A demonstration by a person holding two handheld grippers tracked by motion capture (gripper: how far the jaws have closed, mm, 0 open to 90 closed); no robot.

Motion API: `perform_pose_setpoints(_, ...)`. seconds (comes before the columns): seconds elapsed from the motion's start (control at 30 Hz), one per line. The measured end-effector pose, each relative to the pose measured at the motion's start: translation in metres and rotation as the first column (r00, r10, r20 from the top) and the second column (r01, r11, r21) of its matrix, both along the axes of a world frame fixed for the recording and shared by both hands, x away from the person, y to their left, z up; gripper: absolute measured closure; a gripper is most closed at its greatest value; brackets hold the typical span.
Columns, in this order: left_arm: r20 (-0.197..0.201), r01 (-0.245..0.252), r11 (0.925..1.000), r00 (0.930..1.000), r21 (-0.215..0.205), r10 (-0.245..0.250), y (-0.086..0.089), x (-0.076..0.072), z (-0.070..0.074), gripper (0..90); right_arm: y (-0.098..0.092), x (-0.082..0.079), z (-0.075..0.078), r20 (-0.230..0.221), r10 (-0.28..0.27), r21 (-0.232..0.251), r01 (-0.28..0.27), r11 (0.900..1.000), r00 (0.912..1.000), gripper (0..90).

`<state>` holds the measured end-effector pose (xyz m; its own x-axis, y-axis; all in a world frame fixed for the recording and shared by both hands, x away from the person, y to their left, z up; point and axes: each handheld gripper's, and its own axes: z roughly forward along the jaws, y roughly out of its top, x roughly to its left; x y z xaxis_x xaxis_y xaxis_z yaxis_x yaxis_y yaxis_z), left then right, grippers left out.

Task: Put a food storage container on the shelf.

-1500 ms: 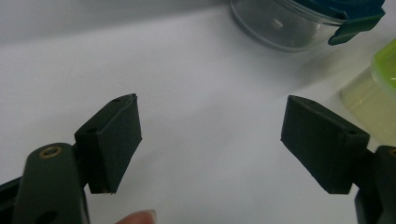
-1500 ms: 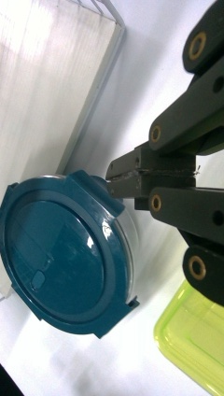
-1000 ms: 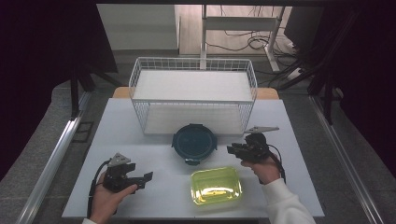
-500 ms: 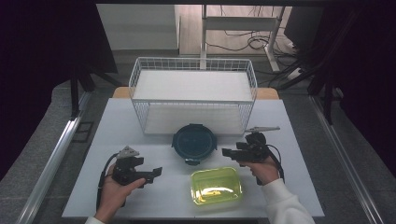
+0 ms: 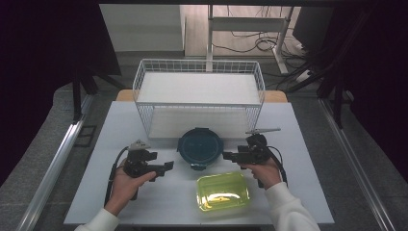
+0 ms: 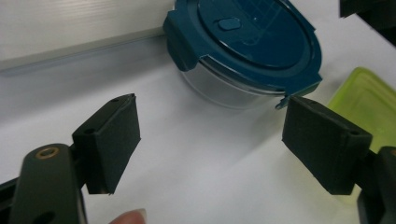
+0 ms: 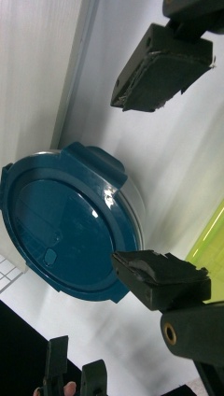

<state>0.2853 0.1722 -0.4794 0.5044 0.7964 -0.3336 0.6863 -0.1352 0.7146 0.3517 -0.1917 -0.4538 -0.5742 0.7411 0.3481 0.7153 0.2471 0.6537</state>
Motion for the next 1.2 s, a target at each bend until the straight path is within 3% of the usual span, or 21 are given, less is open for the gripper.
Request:
perform_pose_setpoints(0.13, 0.007, -0.004, 1.0, 1.0, 0.001, 0.004, -0.001, 0.003, 0.004, 20.9, 0.004, -0.002, 0.001, 0.003, 0.004, 0.004, -0.004, 1.0, 1.0, 21.2)
perform_pose_setpoints(0.23, -0.004, -0.014, 0.9995, 0.9999, -0.029, 0.014, 0.0, 0.007, 0.008, 22.9, 0.007, 0.0, 0.003, -0.012, 0.005, 0.026, -0.005, 1.0, 0.9999, 20.7)
perform_pose_setpoints(0.33, -0.014, -0.015, 0.9993, 0.9998, -0.033, 0.015, -0.001, 0.01, 0.012, 21.7, 0.008, 0.0, 0.007, -0.03, 0.006, 0.039, -0.005, 0.999, 0.9995, 19.7)
perform_pose_setpoints(0.43, -0.019, -0.007, 0.9986, 0.9998, -0.053, 0.006, -0.003, 0.014, 0.016, 20.6, 0.009, -0.003, 0.012, -0.02, 0.006, 0.03, -0.005, 1.0, 0.9998, 19.1)
perform_pose_setpoints(0.63, -0.065, -0.007, 0.9933, 0.9979, -0.115, 0.0, -0.003, 0.034, 0.017, 20.2, 0.012, 0.003, 0.01, -0.03, 0.015, 0.013, -0.014, 1.0, 0.9995, 18.1)
perform_pose_setpoints(0.7, -0.08, -0.009, 0.9929, 0.9968, -0.119, -0.001, -0.004, 0.042, 0.016, 20.1, 0.015, 0.009, 0.006, -0.038, 0.014, 0.014, -0.014, 1.0, 0.9992, 17.8)
perform_pose_setpoints(0.8, -0.09, -0.012, 0.9919, 0.9959, -0.127, 0.0, -0.007, 0.053, 0.015, 20.1, 0.019, 0.015, 0.004, -0.05, -0.002, 0.07, 0.006, 0.998, 0.9987, 17.6)
perform_pose_setpoints(0.9, -0.123, -0.024, 0.9823, 0.9925, -0.186, 0.001, -0.007, 0.061, 0.013, 19.3, 0.024, 0.02, 0.005, -0.06, -0.015, 0.089, 0.021, 0.996, 0.9981, 16.5)
perform_pose_setpoints(1.1, -0.136, 0.004, 0.9865, 0.9903, -0.163, -0.026, -0.017, 0.072, 0.012, 14.8, 0.03, 0.031, 0.0, -0.109, -0.03, 0.087, 0.04, 0.995, 0.9936, 14.9)
perform_pose_setpoints(1.2, -0.171, 0.003, 0.984, 0.9847, -0.178, -0.034, -0.019, 0.078, 0.006, 14.6, 0.03, 0.034, -0.004, -0.12, -0.031, 0.077, 0.041, 0.996, 0.9923, 14.9)
